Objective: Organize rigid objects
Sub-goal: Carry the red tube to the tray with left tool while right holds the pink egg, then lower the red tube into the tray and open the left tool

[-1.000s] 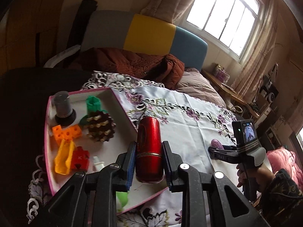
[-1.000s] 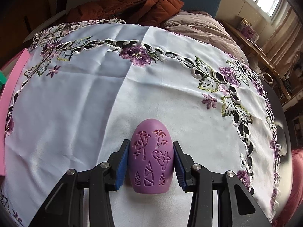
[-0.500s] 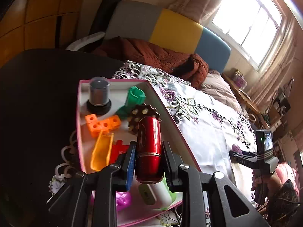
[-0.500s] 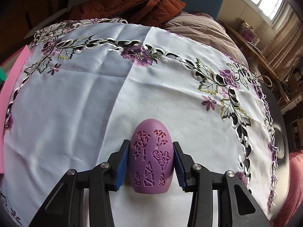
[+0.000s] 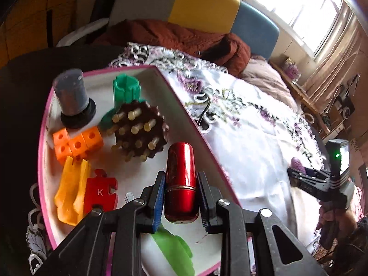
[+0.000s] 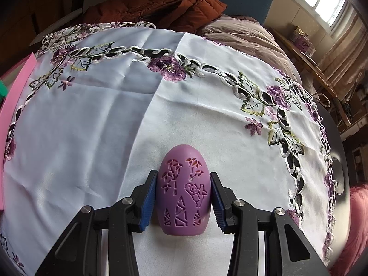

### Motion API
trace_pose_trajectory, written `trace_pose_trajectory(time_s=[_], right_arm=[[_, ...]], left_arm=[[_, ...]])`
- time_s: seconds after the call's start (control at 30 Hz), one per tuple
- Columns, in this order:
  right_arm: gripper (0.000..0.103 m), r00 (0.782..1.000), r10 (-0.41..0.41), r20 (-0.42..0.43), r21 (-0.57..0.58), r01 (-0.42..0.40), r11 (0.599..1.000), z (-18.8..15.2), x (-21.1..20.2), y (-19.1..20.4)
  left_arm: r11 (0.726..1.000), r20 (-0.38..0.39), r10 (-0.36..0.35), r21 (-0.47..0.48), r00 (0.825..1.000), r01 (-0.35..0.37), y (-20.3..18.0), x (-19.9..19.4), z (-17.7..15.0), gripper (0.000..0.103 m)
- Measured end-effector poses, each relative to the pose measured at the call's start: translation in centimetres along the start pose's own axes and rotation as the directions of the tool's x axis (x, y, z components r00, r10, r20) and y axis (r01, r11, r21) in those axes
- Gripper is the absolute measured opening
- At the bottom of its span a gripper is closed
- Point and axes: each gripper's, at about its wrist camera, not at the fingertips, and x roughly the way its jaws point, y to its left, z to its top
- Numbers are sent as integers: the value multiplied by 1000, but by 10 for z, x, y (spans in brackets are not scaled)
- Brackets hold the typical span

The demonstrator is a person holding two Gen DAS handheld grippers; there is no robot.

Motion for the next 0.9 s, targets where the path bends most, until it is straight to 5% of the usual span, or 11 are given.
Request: trace_pose_trajectory(time_s=[0.53,0.9], right_arm=[[44,1000,-1,1,-2,1,1000,0,0,0],[44,1000,-3,4,-1,3,1000,-1,0,-1]], left_arm=[[999,26,42,8,999,-42,0,-11,-10,31],[989,163,135,34,977,-143,-2,-56,-15,31]])
